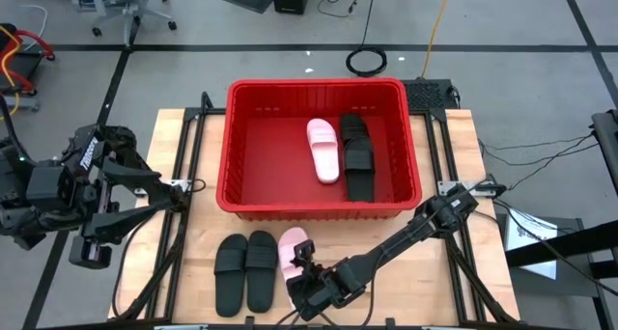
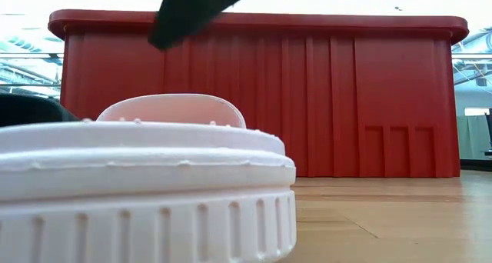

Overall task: Pick and place slides into bin
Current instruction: Put the pink slipper into the red container

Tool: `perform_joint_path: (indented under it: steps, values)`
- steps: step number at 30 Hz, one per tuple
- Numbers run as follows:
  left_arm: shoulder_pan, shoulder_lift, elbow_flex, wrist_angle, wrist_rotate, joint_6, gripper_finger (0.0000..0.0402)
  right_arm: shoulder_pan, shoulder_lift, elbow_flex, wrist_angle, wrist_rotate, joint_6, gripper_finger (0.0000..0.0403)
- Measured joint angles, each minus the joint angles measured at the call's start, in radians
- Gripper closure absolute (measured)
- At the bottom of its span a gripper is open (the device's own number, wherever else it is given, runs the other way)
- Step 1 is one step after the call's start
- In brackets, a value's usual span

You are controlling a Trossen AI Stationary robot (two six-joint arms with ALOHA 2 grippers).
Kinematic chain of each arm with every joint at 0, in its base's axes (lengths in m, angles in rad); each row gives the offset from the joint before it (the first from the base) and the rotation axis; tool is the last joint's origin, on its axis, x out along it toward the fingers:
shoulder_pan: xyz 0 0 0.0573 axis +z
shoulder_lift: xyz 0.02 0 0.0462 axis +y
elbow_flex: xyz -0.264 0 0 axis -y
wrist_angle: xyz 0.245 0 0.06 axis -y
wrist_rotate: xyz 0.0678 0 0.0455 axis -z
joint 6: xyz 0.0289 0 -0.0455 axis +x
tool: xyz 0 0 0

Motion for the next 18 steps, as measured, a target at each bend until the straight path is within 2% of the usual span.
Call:
perform_joint_path:
  steps: [5,12,18]
  values:
    - [0.0,0.0,0.0,0.0,-0.001,-0.001,0.0147,-0.022,-0.001,-0.079,0.003,0.03,0.037,0.0177]
    - [0.0,0.0,0.0,0.0,-0.001,-0.003,0.0147,-0.059,0.0,-0.185,0.014,0.019,0.117,0.0177]
    - [0.012,0.0,0.0,0.0,-0.001,-0.012,0.0147,-0.086,-0.001,-0.201,0.033,0.021,0.132,0.0177]
